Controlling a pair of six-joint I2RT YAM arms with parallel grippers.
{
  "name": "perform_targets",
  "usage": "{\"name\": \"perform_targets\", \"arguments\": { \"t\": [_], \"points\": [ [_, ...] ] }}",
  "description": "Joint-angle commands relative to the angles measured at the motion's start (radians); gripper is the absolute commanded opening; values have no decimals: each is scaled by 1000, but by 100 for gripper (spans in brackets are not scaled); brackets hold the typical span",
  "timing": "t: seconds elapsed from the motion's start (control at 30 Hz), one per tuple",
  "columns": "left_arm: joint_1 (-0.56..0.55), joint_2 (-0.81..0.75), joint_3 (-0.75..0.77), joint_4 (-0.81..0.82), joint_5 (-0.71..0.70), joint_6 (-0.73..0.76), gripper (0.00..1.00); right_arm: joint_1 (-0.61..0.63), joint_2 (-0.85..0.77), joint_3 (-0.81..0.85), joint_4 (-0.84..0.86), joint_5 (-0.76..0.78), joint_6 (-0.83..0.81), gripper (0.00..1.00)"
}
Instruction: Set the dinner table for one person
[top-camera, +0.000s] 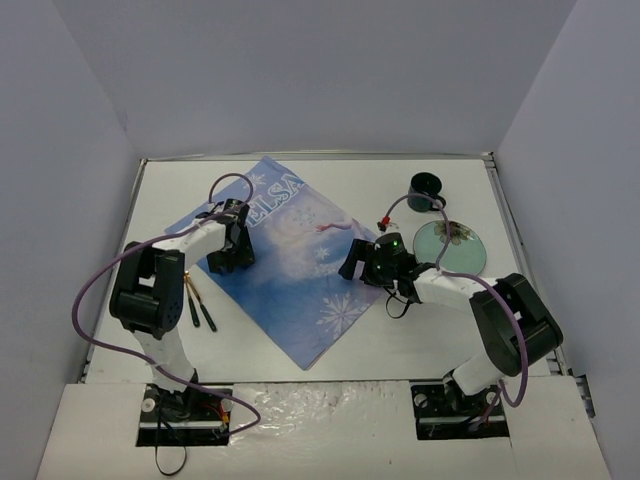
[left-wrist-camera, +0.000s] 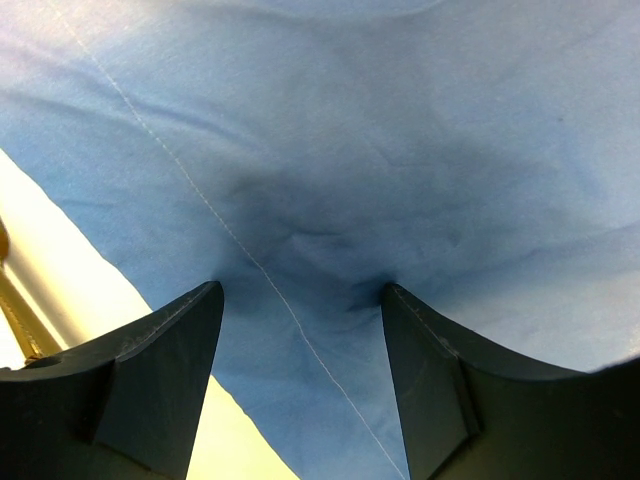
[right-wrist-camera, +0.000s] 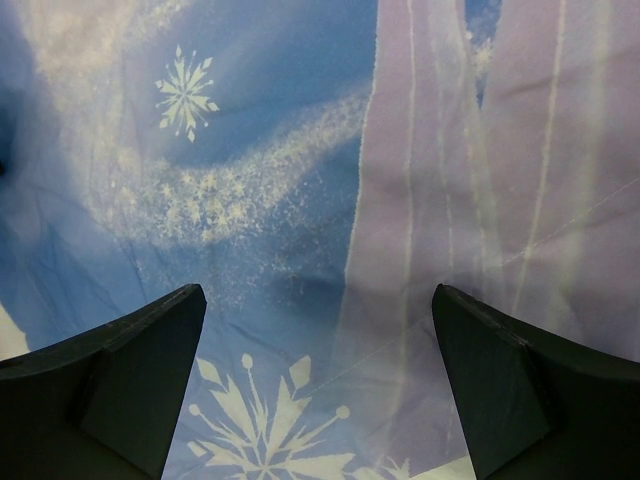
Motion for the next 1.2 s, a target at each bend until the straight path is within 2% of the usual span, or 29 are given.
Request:
{"name": "perform_targets", "arguments": {
  "t": [0.0,0.33,0.53,0.73,0.93,1.17],
  "points": [
    [33,43,-27,-123,-76,40,60,36,-19,-56,20,-39,107,94],
    [112,14,-29,-142,-64,51,60,105,-37,-42,64,-55,165,94],
    [109,-50,29,-156,-19,83,61,101,-113,38,2,-25,106,94],
    [92,-157,79,-84,87,118,62,-11,-170,58,-36,-39,57,93],
    [92,-79,92,-8,136,136,61,-113,-159,-13,28,-102,43,90],
    [107,8,98,3,128,130,60,-161,-123,-104,112,-106,69,89]
  ]
}}
